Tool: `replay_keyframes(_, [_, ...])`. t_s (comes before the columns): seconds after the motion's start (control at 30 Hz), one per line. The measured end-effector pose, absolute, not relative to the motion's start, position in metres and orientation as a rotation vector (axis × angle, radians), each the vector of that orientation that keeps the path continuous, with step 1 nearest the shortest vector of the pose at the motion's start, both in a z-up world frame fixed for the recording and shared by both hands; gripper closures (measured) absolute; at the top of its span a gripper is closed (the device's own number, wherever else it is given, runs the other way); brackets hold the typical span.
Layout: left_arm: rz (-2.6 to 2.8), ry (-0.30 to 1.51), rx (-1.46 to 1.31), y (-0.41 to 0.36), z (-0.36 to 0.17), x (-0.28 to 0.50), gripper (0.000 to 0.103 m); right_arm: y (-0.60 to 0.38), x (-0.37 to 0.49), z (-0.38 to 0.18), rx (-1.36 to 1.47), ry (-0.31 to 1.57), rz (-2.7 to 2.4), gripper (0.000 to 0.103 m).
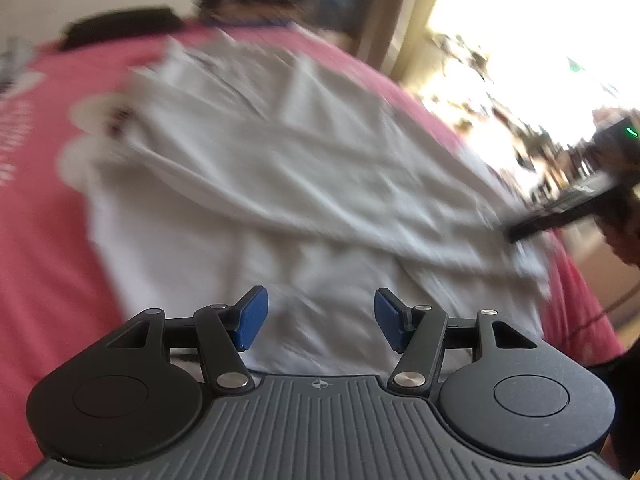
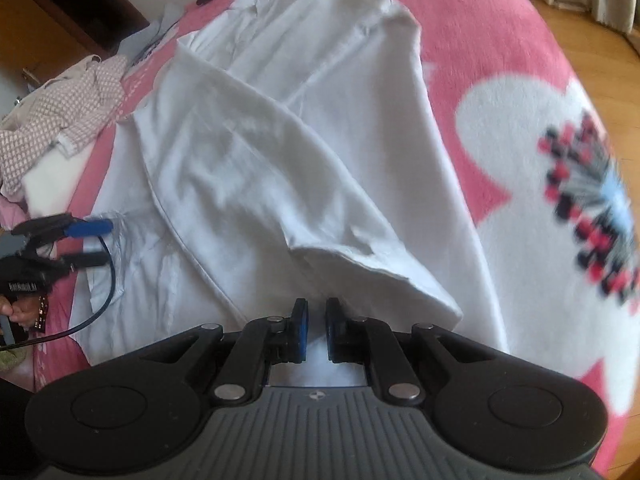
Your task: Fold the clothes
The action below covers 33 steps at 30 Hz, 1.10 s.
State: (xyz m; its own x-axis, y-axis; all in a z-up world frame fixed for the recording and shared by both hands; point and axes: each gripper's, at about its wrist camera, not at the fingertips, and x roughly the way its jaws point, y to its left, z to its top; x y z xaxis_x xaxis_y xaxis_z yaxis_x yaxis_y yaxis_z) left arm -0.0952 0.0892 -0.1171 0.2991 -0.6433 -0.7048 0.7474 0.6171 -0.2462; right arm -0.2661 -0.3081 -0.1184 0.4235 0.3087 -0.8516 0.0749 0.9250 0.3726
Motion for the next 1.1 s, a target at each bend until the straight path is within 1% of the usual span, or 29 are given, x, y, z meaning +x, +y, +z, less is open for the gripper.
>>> replay_keyframes(0.13, [-0.787, 0.789, 0.135, 0.104, -0.107, -0.058, 0.044, -0.31, -0.233, -0.06, 0.399, 1.007, 0.18, 0.093])
replay_keyframes(0.23, [-0.636, 0.77, 0.2, 0.099, -0.113, -0.028, 0.044, -0.294, -0.177, -0.028, 0.422, 0.947, 0.23, 0.092])
replay_keyframes(0.27, [-0.593, 0.765, 0.209, 0.098, -0.116, -0.018, 0.044, -0.283, -0.154, -0.02, 0.413, 0.939, 0.252, 0.091])
replay_keyframes(0.37, [-0.546, 0.762, 0.214, 0.092, -0.126, 0.006, 0.044, -0.246, -0.08, -0.004, 0.35, 0.939, 0.349, 0.08])
replay_keyframes(0.4, [-0.539, 0.758, 0.235, 0.089, -0.13, 0.011, 0.044, -0.232, -0.056, -0.004, 0.338, 0.945, 0.381, 0.075])
replay_keyframes(0.43, [-0.536, 0.752, 0.256, 0.087, -0.134, 0.013, 0.044, -0.219, -0.033, -0.006, 0.328, 0.953, 0.415, 0.072])
replay_keyframes(0.6, [-0.529, 0.736, 0.305, 0.079, -0.15, 0.016, 0.045, -0.15, 0.073, -0.037, 0.141, 0.949, 0.432, 0.071])
replay_keyframes(0.7, [-0.534, 0.721, 0.303, 0.076, -0.154, 0.016, 0.046, -0.116, 0.111, -0.065, -0.002, 0.945, 0.406, 0.071])
replay_keyframes(0.77, [-0.537, 0.716, 0.291, 0.077, -0.154, 0.017, 0.058, -0.101, 0.125, -0.081, -0.038, 0.952, 0.408, 0.071])
replay_keyframes(0.83, [-0.537, 0.723, 0.263, 0.078, -0.153, 0.019, 0.064, -0.092, 0.14, -0.093, -0.046, 0.97, 0.418, 0.071])
replay_keyframes(0.87, [-0.537, 0.726, 0.249, 0.079, -0.153, 0.02, 0.07, -0.089, 0.145, -0.098, -0.052, 0.981, 0.424, 0.071])
replay_keyframes(0.9, [-0.536, 0.728, 0.238, 0.08, -0.153, 0.021, 0.073, -0.085, 0.15, -0.104, -0.058, 0.991, 0.43, 0.071])
replay_keyframes(0.97, [-0.534, 0.735, 0.21, 0.081, -0.153, 0.024, 0.087, -0.078, 0.155, -0.111, -0.106, 1.003, 0.439, 0.072])
replay_keyframes(1.0, [-0.531, 0.74, 0.185, 0.082, -0.154, 0.026, 0.091, -0.074, 0.155, -0.114, -0.137, 1.002, 0.449, 0.081])
replay_keyframes(1.03, [-0.527, 0.745, 0.161, 0.084, -0.154, 0.027, 0.096, -0.072, 0.155, -0.116, -0.175, 1.0, 0.447, 0.097])
replay_keyframes(1.07, [-0.522, 0.752, 0.134, 0.086, -0.155, 0.028, 0.099, -0.073, 0.154, -0.116, -0.175, 0.989, 0.441, 0.103])
replay_keyframes(1.1, [-0.512, 0.758, 0.103, 0.089, -0.155, 0.029, 0.101, -0.078, 0.153, -0.116, -0.148, 0.972, 0.437, 0.103])
